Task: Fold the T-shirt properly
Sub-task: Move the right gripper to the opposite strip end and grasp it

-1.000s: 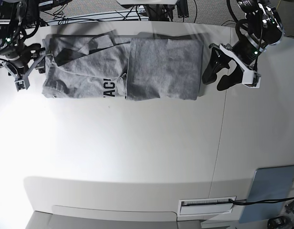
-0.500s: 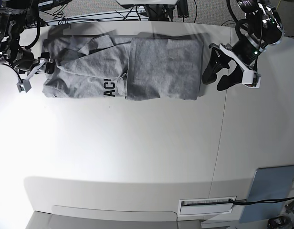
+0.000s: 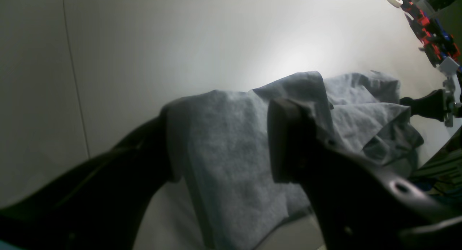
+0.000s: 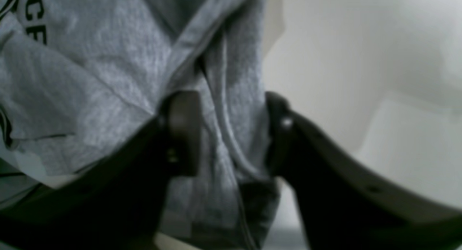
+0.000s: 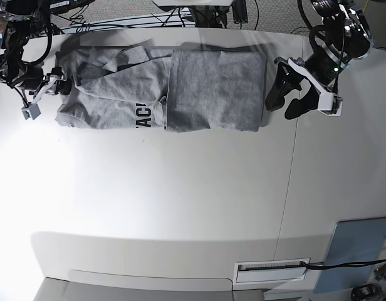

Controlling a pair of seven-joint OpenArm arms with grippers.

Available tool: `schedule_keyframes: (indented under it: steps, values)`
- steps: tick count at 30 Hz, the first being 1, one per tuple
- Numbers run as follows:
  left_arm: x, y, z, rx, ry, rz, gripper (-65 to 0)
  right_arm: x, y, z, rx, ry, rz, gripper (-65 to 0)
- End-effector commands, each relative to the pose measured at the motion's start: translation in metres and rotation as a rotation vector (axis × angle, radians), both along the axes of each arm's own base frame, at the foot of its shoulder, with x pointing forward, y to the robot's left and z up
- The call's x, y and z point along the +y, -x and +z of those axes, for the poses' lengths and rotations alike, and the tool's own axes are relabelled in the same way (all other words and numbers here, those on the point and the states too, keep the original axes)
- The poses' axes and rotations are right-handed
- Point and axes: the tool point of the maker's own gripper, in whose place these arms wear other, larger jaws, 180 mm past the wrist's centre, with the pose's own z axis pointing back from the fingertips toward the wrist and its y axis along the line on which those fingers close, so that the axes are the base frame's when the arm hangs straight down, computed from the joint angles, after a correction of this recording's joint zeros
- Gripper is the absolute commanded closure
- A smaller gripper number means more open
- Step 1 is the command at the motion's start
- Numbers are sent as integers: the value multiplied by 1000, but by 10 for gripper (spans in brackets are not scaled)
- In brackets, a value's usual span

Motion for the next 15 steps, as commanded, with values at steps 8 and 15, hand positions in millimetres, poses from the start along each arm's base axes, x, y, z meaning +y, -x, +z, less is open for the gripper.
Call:
schedule_keyframes:
  steps: [8, 15]
  values:
    - [-1, -3, 13, -48, 12, -5, -350, -4, 8, -2, 31, 28, 41, 0]
    - [7, -1, -2, -2, -82, 7, -350, -14, -10, 18, -74, 58, 24, 0]
